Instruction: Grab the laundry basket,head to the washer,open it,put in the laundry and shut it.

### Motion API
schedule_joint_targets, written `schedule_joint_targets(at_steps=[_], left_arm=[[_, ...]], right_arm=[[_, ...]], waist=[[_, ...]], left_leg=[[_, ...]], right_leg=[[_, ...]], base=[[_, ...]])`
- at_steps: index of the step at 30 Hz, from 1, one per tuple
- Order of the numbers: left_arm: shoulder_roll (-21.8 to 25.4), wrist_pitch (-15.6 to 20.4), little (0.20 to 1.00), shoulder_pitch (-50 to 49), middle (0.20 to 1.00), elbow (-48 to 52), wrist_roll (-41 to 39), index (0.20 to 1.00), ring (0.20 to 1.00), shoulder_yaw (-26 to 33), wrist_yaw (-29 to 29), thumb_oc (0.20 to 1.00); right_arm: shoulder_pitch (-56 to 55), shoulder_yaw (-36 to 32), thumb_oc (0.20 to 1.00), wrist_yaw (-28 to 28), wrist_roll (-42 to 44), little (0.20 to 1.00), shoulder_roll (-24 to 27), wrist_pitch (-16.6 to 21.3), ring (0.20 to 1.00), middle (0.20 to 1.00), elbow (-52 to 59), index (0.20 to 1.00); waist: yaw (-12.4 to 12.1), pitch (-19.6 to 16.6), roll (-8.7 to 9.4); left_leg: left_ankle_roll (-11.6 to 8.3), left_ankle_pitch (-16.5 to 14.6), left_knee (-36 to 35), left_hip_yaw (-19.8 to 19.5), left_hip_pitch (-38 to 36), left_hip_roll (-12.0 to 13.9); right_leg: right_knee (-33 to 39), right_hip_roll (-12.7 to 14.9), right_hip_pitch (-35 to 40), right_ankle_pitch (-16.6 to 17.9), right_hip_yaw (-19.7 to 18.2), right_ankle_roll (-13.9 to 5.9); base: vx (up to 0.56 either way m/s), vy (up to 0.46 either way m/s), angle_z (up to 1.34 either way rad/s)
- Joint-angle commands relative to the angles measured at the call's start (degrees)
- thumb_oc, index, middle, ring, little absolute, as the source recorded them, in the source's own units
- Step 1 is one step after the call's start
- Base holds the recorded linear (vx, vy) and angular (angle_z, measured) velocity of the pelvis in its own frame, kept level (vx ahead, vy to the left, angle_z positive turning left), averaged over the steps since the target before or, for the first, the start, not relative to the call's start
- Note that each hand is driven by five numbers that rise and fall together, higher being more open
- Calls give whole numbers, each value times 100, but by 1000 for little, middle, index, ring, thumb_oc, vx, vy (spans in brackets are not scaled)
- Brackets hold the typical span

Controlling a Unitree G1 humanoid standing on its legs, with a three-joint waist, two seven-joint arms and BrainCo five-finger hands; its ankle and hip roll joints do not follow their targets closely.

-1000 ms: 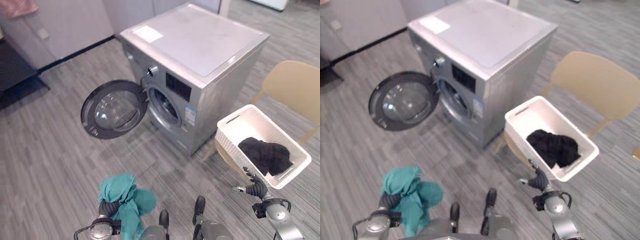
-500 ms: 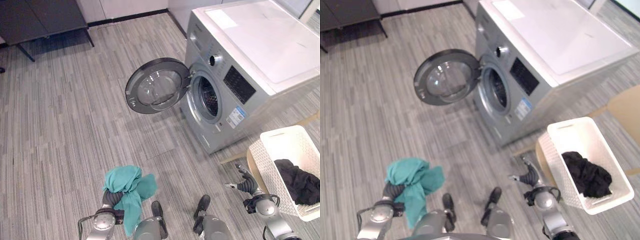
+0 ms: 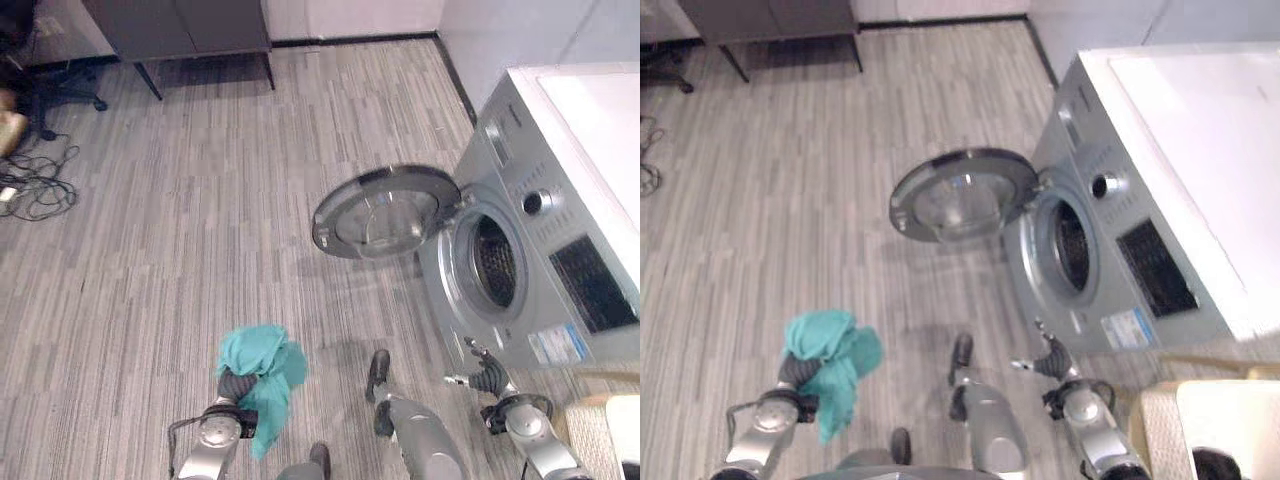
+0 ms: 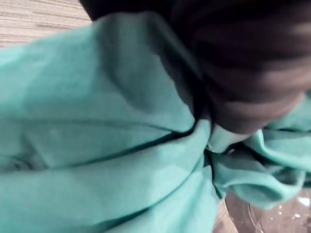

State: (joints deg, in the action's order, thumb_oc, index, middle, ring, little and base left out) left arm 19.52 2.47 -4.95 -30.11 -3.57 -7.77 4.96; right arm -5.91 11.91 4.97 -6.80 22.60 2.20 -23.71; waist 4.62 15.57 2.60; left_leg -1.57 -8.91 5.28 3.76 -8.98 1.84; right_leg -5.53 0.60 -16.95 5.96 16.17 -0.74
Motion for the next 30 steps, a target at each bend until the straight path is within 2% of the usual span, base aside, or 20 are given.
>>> schedule_joint_targets(at_steps=[1, 2, 3, 5, 6, 8, 9, 10, 11, 13, 16, 18, 20, 21, 23, 25, 26, 27, 29, 30], left_arm=[[209, 312, 200, -6, 200, 459, 221, 200, 200, -3, -74, 200], [197, 315, 200, 25, 200, 443, 235, 200, 200, -50, -86, 200], [172, 310, 200, 92, 200, 397, 255, 200, 200, -101, -85, 200], [185, 305, 200, 126, 200, 405, 290, 200, 200, -130, -97, 200], [231, 302, 200, 134, 200, 476, 391, 200, 200, -222, -108, 200], [248, 308, 200, 149, 200, 500, 409, 200, 200, -253, -114, 200], [273, 298, 200, 165, 200, 520, 480, 200, 200, -335, -118, 200], [276, 296, 200, 171, 200, 535, 493, 200, 200, -360, -117, 200], [278, 296, 200, 174, 200, 534, 493, 200, 200, -359, -117, 200], [235, 293, 200, 287, 200, 557, 468, 200, 200, -574, -86, 200], [212, 295, 200, 357, 200, 511, 480, 200, 200, -689, -159, 200], [374, 303, 200, 472, 200, 559, 595, 200, 200, -793, -194, 200], [551, 310, 200, 638, 200, 676, 675, 200, 200, -780, -141, 200], [652, 340, 200, 793, 200, 725, 683, 200, 200, -767, -62, 200], [681, 347, 200, 844, 200, 793, 698, 200, 200, -783, -47, 200], [712, 354, 200, 851, 200, 838, 690, 200, 200, -745, -6, 200], [702, 323, 200, 827, 200, 884, 651, 200, 200, -696, 18, 200], [701, 322, 200, 824, 200, 885, 651, 200, 200, -696, 18, 200], [695, 293, 200, 785, 200, 897, 631, 200, 200, -636, 25, 200], [695, 293, 200, 785, 200, 897, 631, 200, 200, -635, 25, 200]], right_arm=[[65, -106, 1000, 38, 28, 1000, 225, 286, 1000, 1000, 286, 1000], [69, -110, 1000, 36, 30, 1000, 254, 278, 1000, 1000, 263, 1000], [97, -94, 1000, 52, 25, 1000, 282, 265, 1000, 1000, 216, 1000], [122, -98, 1000, 65, 8, 1000, 303, 262, 1000, 1000, 197, 1000], [126, -125, 1000, 88, 3, 1000, 341, 258, 1000, 1000, 219, 1000], [119, -139, 1000, 97, 23, 1000, 356, 270, 1000, 1000, 216, 1000], [131, -128, 1000, 134, -7, 1000, 368, 261, 1000, 1000, 165, 1000], [147, -112, 1000, 156, -12, 1000, 361, 257, 1000, 1000, 116, 1000], [151, -113, 1000, 156, -12, 1000, 359, 258, 1000, 1000, 114, 1000], [244, -64, 1000, 229, -50, 1000, 377, 257, 1000, 1000, 8, 1000], [234, -91, 1000, 195, -127, 1000, 342, 243, 1000, 1000, -51, 1000], [263, -128, 1000, 174, -150, 1000, 243, 194, 1000, 1000, 5, 1000], [381, -45, 1000, 132, -194, 1000, 141, 157, 1000, 1000, -57, 1000], [500, 41, 1000, 147, -193, 1000, 80, 160, 1000, 1000, -105, 1000], [534, 112, 1000, 102, -220, 1000, 48, 145, 1000, 1000, -59, 1000], [554, 175, 1000, 97, -237, 1000, 52, 151, 1000, 1000, -36, 1000], [586, 224, 1000, 121, -232, 1000, 41, 160, 1000, 1000, -81, 1000], [585, 225, 1000, 121, -232, 1000, 42, 161, 1000, 1000, -82, 1000], [625, 241, 1000, 135, -237, 1000, 19, 147, 1000, 1000, -123, 1000], [626, 242, 1000, 136, -237, 1000, 18, 147, 1000, 1000, -125, 1000]], waist=[[30, -159, 208], [28, -160, 241], [11, -131, 258], [-9, -127, 276], [-44, -132, 357], [-59, -135, 372], [-115, -143, 379], [-153, -139, 369], [-152, -150, 376], [-282, -169, 277], [-223, -313, 221], [-129, -374, 313], [-101, -364, 363], [-130, -332, 383], [-109, -305, 424], [-139, -287, 462], [-222, -331, 432], [-218, -322, 428], [-281, -356, 399], [-281, -352, 399]], left_leg=[[-52, 168, 1525, 600, 820, -115], [-42, 235, 1712, 675, 997, -48], [-9, 171, 1833, 766, 1191, 63], [42, 91, 1762, 814, 1318, 120], [119, -24, 1438, 736, 1581, 110], [108, 40, 1248, 667, 1639, 111], [4, 478, 758, 437, 1886, 142], [-56, 677, 499, 295, 1942, 157], [-55, 718, 458, 298, 1944, 148], [-236, 1368, -127, -693, 2333, 201], [-191, 1197, -104, -483, 2100, 251], [-17, 894, 149, 25, 1937, 201], [96, 675, 210, 536, 1817, 229], [115, 586, 193, 890, 1739, 320], [135, 534, 122, 1162, 1567, 350], [175, 440, 46, 1416, 1352, 294], [138, 284, -82, 1591, 1127, 269], [138, 280, -89, 1586, 1110, 269], [149, 244, -230, 1844, 887, 261], [149, 248, -243, 1845, 876, 258]], right_leg=[[266, 91, 869, -613, -387, -302], [303, 104, 951, -675, -435, -249], [303, 118, 1049, -762, -491, -219], [300, 132, 1107, -814, -535, -222], [316, 187, 1217, -860, -678, -256], [335, 186, 1259, -877, -739, -270], [395, 142, 1403, -933, -919, -281], [422, 110, 1478, -960, -1021, -276], [429, 116, 1461, -944, -1022, -275], [238, 4, 1707, -1170, -1638, -325], [72, 162, 1784, -1293, -1854, -434], [-98, 410, 1725, -1275, -2221, -595], [-345, 492, 1452, -1136, -2334, -722], [-569, 551, 1171, -987, -2035, -787], [-716, 529, 968, -932, -1655, -799], [-635, 508, 885, -905, -1074, -778], [-538, 550, 884, -1009, -258, -700], [-543, 551, 897, -1018, -253, -702], [-638, 636, 792, -1014, 507, -605], [-646, 637, 794, -1020, 508, -605]], base=[[137, -94, 39], [184, -104, -20], [104, -23, -58], [121, 14, -69], [120, 36, -58], [188, 72, -39], [267, 126, -34], [204, 105, -87], [220, 146, -116], [385, 344, -130], [369, 432, -143], [303, 527, -110], [115, 403, -201], [47, 349, -180], [41, 195, -153], [117, 146, -108], [155, 112, -84], [177, 91, -105], [90, 15, -109], [177, -43, -134]])
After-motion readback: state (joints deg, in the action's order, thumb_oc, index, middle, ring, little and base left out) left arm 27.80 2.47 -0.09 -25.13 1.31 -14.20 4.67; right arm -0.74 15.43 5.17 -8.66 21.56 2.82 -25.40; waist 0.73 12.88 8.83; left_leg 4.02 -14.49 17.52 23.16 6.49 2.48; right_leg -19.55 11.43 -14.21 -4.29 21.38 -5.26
